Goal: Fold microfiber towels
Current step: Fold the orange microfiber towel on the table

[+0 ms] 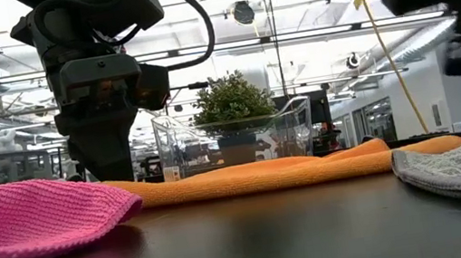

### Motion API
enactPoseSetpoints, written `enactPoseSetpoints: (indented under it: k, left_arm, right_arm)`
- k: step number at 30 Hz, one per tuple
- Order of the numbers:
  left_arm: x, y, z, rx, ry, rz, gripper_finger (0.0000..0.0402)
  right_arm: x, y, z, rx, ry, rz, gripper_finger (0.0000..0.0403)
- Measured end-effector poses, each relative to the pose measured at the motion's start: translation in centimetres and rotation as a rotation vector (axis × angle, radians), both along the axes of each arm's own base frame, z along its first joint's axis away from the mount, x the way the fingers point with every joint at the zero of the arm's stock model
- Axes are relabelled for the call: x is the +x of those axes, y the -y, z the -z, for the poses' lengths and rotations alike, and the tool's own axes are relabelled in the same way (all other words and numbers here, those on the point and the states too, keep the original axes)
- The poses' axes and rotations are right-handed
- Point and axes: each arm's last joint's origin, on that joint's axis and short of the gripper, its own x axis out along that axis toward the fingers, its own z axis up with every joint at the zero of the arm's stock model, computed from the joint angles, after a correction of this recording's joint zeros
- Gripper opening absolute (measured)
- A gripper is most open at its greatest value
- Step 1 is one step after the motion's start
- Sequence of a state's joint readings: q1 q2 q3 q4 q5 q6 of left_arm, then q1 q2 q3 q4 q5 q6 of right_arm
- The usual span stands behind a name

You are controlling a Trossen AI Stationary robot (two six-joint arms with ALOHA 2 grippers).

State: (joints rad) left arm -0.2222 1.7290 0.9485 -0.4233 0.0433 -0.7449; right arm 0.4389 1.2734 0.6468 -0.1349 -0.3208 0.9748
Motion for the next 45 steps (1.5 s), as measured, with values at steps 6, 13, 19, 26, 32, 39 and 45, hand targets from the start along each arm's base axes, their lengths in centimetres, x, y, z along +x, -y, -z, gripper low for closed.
enactPoseSetpoints:
  k: [6, 13, 19, 26, 32, 39, 45]
  left_arm:
    - [0.0, 0.0, 0.0, 0.008, 0.003, 0.022, 0.0088]
    - [0.0, 0.0, 0.0, 0.015, 0.005, 0.041, 0.0088]
    - [0.0, 0.0, 0.0, 0.015, 0.004, 0.041, 0.0088]
    - [-0.1, 0.0, 0.0, 0.017, -0.005, 0.042, 0.0088]
    - [-0.1, 0.0, -0.1, 0.021, 0.002, 0.055, 0.0088]
    - [0.3, -0.1, -1.0, 0.024, 0.056, 0.081, 0.0088]
    - [1.1, -0.7, -1.9, 0.107, 0.111, 0.058, 0.0088]
  right_arm:
    - [-0.3, -1.8, 1.7, 0.018, -0.134, 0.025, 0.0000]
    - [-0.6, -3.2, 4.4, -0.010, -0.285, 0.053, 0.0000]
    - [-2.0, -4.7, 5.3, 0.038, -0.457, -0.024, 0.0000]
    - [-4.2, -5.6, 5.0, 0.063, -0.632, -0.106, 0.0000]
    - [-2.5, -4.8, 3.3, 0.104, -0.429, 0.017, 0.0000]
    - [-0.3, -1.4, 0.7, 0.021, -0.084, 0.141, 0.0000]
    - [1.4, 2.0, 0.4, -0.151, 0.071, 0.225, 0.0000]
